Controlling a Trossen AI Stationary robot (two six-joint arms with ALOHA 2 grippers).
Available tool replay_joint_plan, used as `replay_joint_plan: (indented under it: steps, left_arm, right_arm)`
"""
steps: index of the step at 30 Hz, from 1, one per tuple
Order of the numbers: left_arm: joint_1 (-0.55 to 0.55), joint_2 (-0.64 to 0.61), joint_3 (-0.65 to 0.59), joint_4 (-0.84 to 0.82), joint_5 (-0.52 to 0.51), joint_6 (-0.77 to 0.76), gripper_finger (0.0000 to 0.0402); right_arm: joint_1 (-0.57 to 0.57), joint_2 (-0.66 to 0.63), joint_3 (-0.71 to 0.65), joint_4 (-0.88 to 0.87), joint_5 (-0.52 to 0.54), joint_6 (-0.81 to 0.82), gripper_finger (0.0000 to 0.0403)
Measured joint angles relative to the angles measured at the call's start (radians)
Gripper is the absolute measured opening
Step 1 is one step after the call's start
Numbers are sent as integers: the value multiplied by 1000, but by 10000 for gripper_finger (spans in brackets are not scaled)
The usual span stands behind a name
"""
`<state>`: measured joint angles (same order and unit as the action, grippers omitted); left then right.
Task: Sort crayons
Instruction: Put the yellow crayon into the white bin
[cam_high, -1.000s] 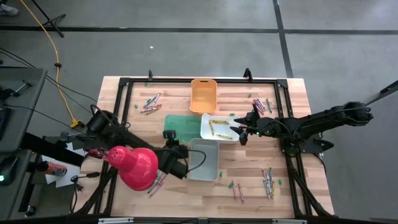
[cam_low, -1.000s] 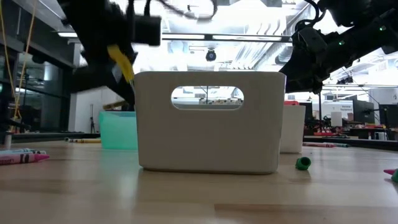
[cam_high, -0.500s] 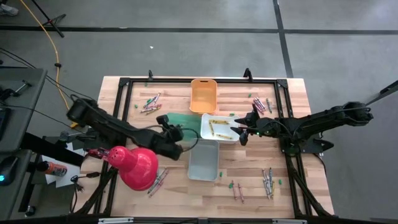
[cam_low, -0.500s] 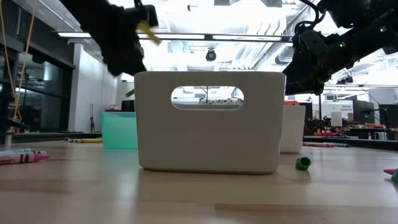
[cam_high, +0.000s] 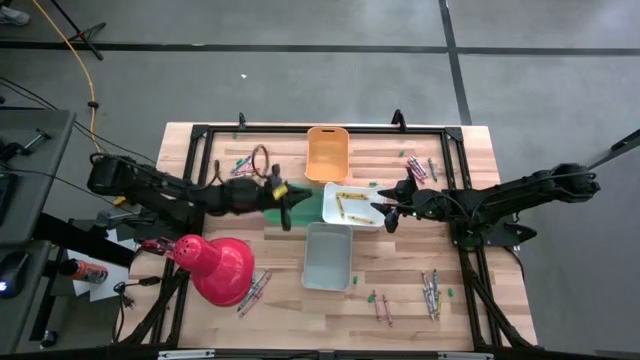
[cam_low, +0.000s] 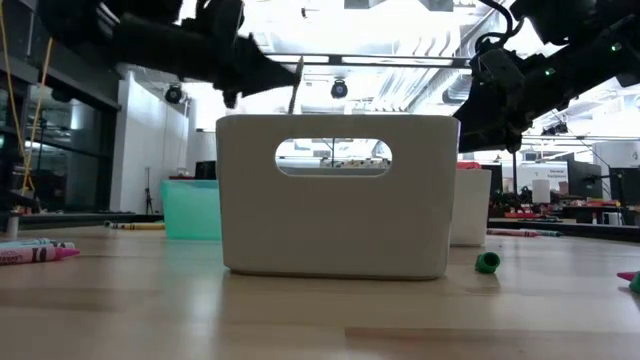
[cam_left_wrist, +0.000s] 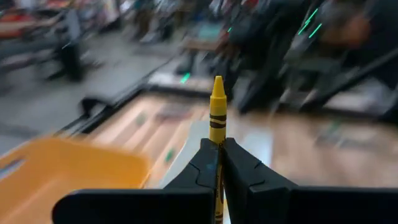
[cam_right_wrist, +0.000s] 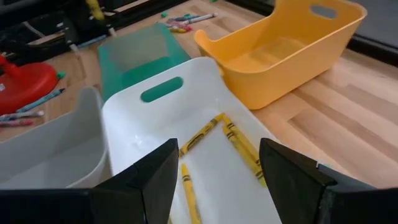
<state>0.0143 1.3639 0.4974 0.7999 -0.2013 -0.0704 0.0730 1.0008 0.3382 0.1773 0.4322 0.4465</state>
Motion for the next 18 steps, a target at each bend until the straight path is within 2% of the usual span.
replay_joint_plan:
  steps: [4,8,13,18]
  left_arm:
    - [79,63,15,154,191,-41,0]
    - [101,146,55,207,285,-41,0]
    - [103,217,84,218,346,24,0]
    - [105,249,84,277,346,100,0]
  right_arm:
    - [0,0,0,1,32,-1,220]
    - [0,0,0,14,32,-2,220]
    - [8,19,0,113,35,-32,220]
    - [23,137,0,386,35,-218,220]
